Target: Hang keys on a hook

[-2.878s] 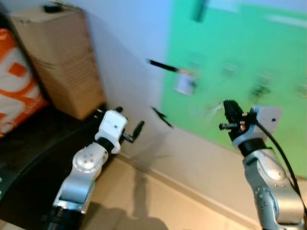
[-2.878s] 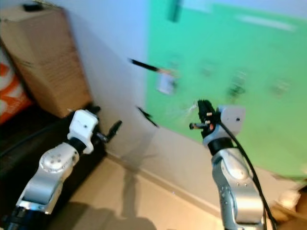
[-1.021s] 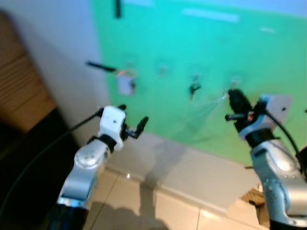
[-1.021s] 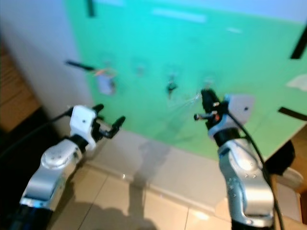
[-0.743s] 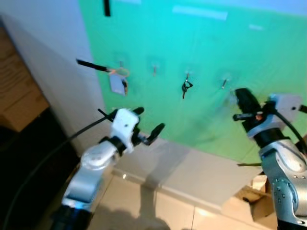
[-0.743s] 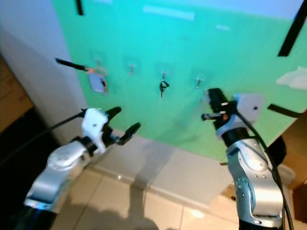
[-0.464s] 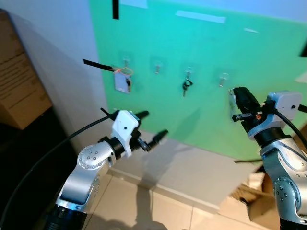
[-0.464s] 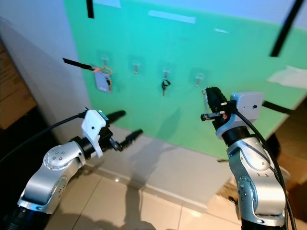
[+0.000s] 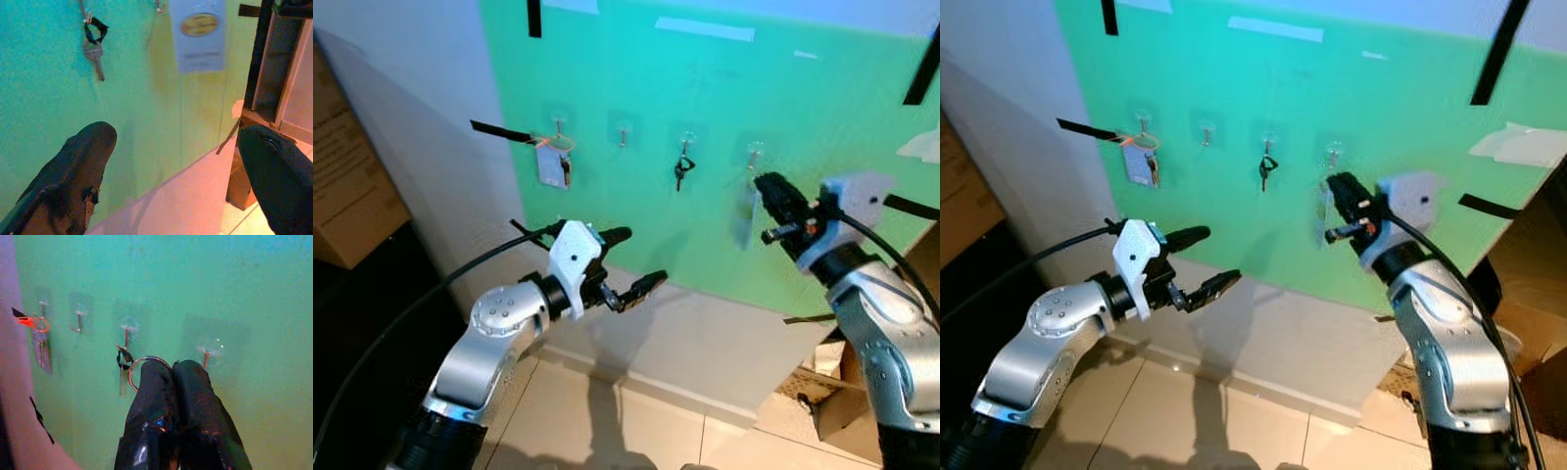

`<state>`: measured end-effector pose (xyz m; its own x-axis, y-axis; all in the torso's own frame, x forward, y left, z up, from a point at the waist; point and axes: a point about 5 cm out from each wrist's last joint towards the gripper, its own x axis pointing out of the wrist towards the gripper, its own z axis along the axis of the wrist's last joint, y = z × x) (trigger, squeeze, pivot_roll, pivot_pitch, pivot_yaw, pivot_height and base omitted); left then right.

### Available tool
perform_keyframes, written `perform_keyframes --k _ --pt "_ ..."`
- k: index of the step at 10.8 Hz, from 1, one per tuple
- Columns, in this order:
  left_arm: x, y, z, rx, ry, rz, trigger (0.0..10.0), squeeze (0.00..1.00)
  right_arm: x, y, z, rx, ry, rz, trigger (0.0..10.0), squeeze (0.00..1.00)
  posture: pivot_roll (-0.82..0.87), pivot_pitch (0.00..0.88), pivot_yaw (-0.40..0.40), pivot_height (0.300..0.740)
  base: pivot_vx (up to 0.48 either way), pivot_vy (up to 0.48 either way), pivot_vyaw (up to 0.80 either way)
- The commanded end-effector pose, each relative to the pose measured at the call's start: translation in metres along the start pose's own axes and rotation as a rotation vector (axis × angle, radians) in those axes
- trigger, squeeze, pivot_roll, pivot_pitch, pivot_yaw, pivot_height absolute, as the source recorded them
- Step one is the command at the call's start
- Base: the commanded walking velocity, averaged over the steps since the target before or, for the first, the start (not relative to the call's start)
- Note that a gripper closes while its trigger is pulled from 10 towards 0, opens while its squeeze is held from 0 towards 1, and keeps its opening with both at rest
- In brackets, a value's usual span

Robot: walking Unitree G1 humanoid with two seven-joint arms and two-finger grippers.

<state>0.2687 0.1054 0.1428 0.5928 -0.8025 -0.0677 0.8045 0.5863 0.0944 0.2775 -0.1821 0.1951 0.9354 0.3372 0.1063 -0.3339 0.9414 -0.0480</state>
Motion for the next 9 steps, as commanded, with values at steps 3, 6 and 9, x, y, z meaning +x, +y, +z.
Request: perform_keyframes --k 3,6,9 --pt "0.001 0.000 0.005 0.010 -0.004 -0.011 10.0 0.00 0.006 0.005 -0.004 -0.008 0.041 0.043 10.0 0.00 -0.12 0.000 -0.011 0.740 0.000 0.000 0.00" --pt "0.001 -0.001 0.006 0.006 -0.004 -0.022 10.0 0.00 0.011 0.004 -0.006 -0.024 0.064 0.055 10.0 0.00 -0.12 0.000 -0.009 0.740 0.000 0.000 0.00" --pt "0.002 -0.002 0.006 0.002 -0.004 -0.037 10.0 0.00 0.017 -0.004 0.001 -0.021 0.028 0.001 10.0 0.00 -0.12 0.000 -0.012 0.740 0.000 0.000 0.00"
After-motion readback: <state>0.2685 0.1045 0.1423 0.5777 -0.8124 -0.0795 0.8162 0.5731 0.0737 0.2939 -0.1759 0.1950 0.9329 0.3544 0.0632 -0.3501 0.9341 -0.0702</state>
